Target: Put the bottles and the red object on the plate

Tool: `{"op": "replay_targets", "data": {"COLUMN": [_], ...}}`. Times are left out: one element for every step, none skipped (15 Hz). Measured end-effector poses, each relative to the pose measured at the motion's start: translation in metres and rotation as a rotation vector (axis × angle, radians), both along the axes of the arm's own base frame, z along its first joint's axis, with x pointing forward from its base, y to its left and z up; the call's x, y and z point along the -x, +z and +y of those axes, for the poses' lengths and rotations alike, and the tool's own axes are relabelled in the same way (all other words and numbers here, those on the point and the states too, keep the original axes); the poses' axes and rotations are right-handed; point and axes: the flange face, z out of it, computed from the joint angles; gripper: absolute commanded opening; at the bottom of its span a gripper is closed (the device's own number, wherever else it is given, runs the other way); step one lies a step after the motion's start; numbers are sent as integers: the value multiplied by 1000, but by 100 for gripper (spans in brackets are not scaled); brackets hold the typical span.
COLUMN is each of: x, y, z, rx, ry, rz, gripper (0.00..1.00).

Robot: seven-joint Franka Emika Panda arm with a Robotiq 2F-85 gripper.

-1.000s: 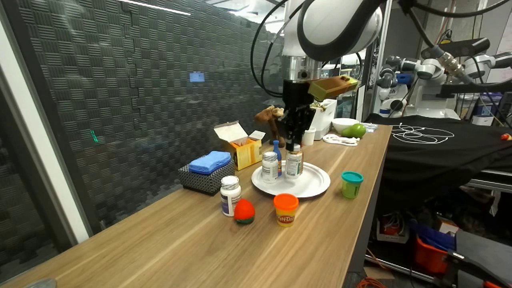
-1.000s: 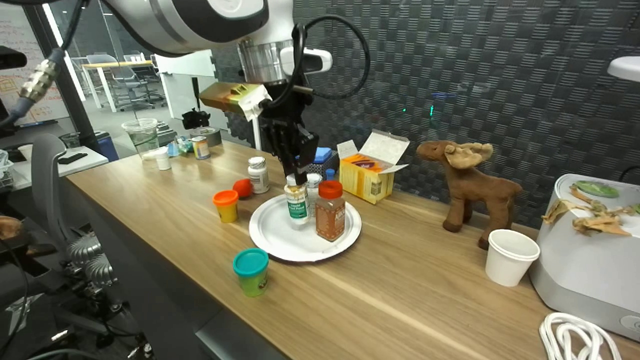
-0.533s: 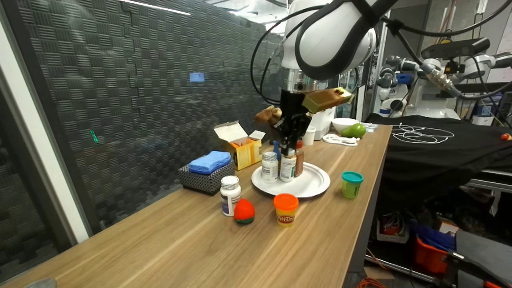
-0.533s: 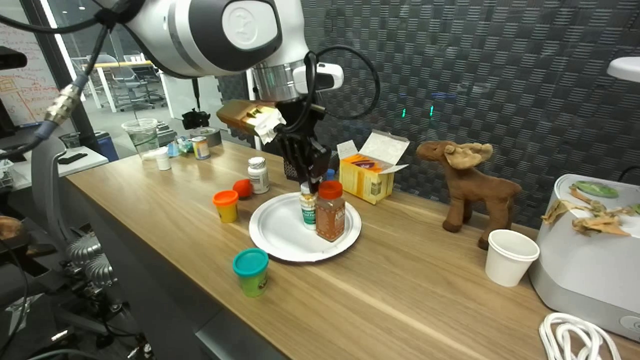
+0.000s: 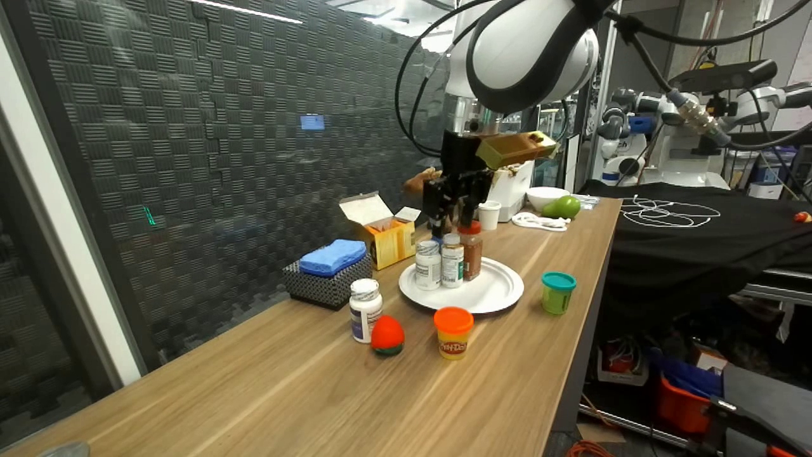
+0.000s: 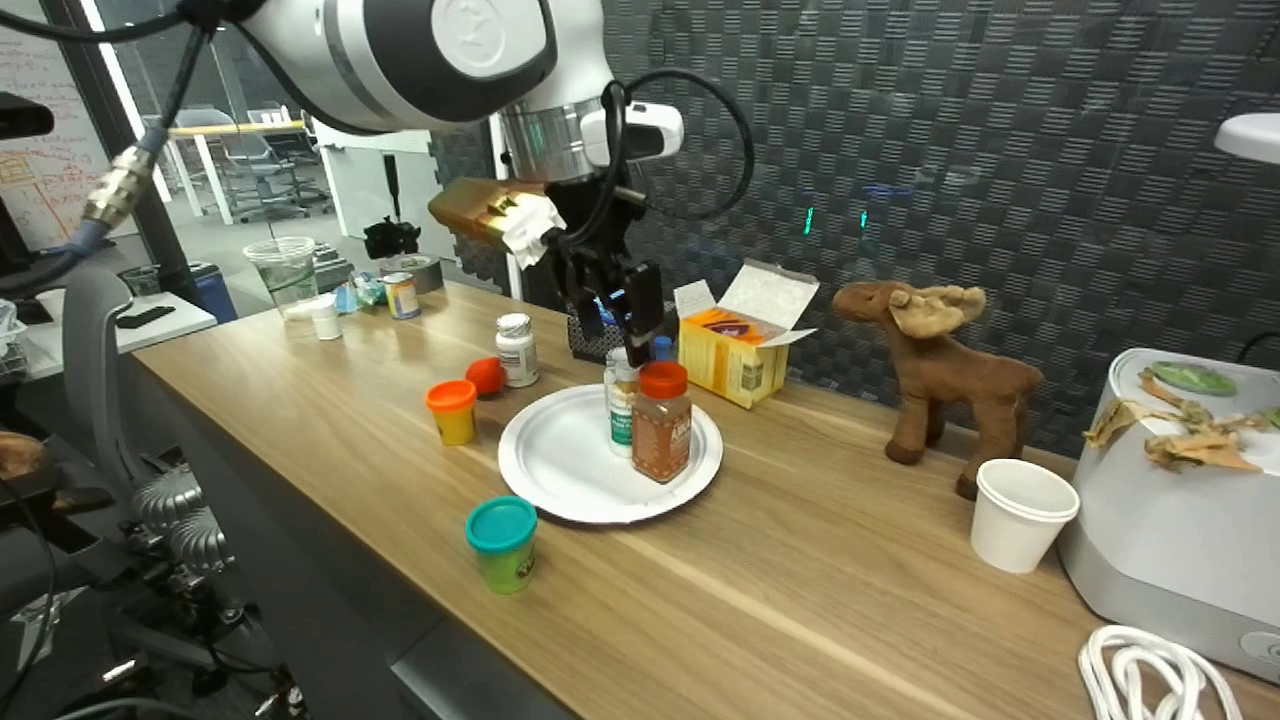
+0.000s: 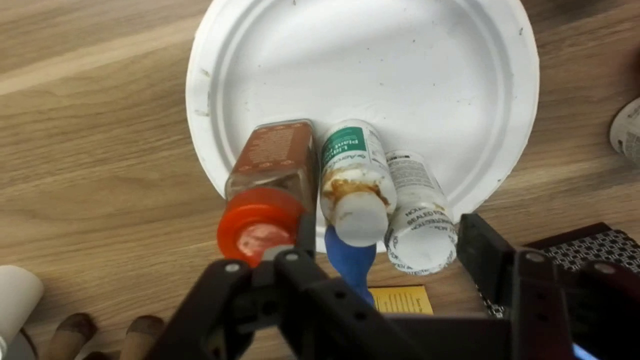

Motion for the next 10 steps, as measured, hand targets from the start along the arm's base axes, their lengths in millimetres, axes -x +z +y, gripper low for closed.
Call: {"op": "replay_targets", "data": {"x": [0,1,2,3,5,6,8,9,10,12], "y": [8,17,27,37,47,56,62,65,64,62], "z": [2,5,10,16,25,35,45,57,69,81], "rx": [0,-1,-1,-2,-3,-4,-5,-6,-9,-10], "ry": [4,9,18,30,44,62,80,99,119,139], "rz": [-13,-28,-45,-62,-76,-85,-91,-92,-87,-80], "gripper": [100,100,100,100,100,100,100,100,100,100]}}
